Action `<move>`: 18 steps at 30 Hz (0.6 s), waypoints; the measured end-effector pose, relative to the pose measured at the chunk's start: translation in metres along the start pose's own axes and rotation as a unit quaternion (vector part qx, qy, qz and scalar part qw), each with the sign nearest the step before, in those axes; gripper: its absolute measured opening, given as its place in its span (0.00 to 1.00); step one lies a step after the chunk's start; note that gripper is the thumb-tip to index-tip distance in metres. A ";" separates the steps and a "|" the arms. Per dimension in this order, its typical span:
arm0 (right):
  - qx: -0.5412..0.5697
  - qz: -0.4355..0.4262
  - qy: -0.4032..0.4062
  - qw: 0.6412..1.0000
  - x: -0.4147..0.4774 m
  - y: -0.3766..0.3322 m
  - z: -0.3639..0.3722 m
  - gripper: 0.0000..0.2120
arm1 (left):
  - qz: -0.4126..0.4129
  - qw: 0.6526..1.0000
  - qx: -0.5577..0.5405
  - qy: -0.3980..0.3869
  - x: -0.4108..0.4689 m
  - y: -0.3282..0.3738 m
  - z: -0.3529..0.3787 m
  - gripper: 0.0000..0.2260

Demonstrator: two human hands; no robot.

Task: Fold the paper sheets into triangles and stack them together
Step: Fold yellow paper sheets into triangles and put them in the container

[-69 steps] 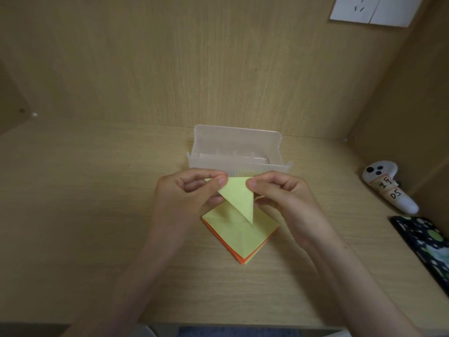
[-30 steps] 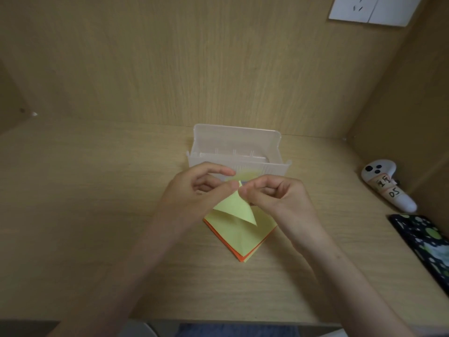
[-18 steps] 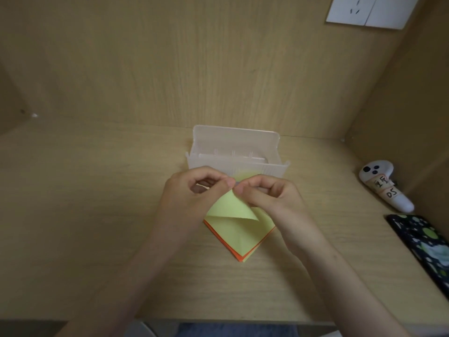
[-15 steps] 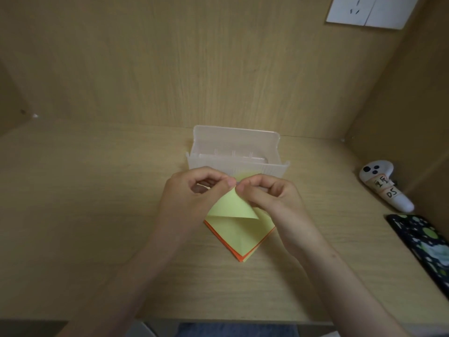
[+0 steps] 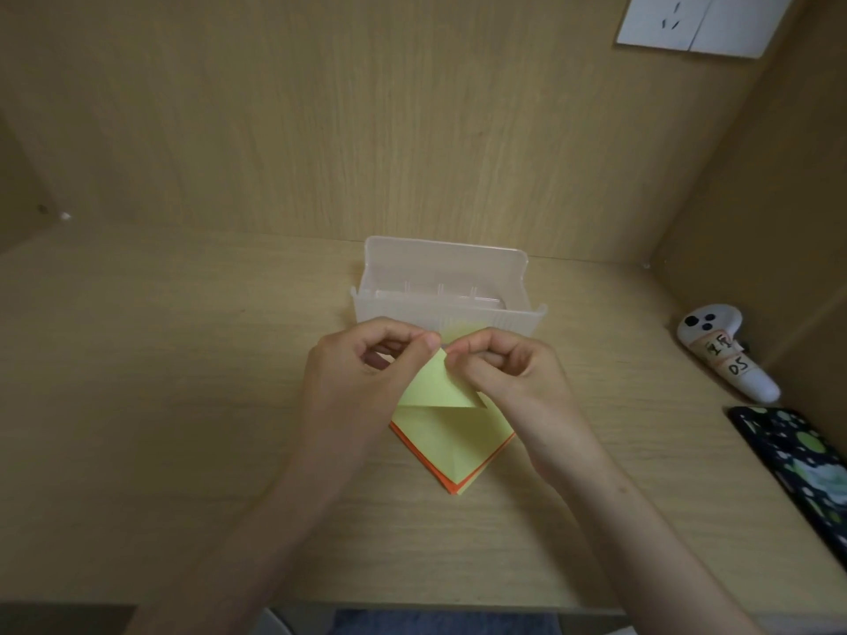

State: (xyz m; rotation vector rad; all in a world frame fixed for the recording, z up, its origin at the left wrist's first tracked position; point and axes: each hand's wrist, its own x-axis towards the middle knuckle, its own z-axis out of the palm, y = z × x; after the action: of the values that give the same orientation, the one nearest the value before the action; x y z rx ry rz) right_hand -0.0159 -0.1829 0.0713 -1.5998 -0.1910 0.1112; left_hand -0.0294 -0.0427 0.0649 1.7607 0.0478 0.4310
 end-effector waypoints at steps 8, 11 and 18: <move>0.013 0.028 -0.014 0.999 -0.004 -0.001 -0.006 0.07 | -0.003 1.000 -0.019 0.008 0.002 0.001 -0.003 0.04; 0.017 0.036 -0.016 0.999 -0.004 0.001 -0.008 0.06 | -0.001 0.999 -0.032 0.020 0.004 0.002 -0.005 0.05; 0.027 0.050 -0.014 0.998 -0.009 0.005 -0.017 0.04 | -0.013 0.999 -0.040 0.025 0.008 0.000 -0.006 0.04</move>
State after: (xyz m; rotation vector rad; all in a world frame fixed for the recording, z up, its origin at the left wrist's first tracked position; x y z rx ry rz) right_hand -0.0208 -0.2011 0.0666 -1.5545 -0.1285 0.2140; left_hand -0.0235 -0.0350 0.0683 1.6698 0.0873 0.4525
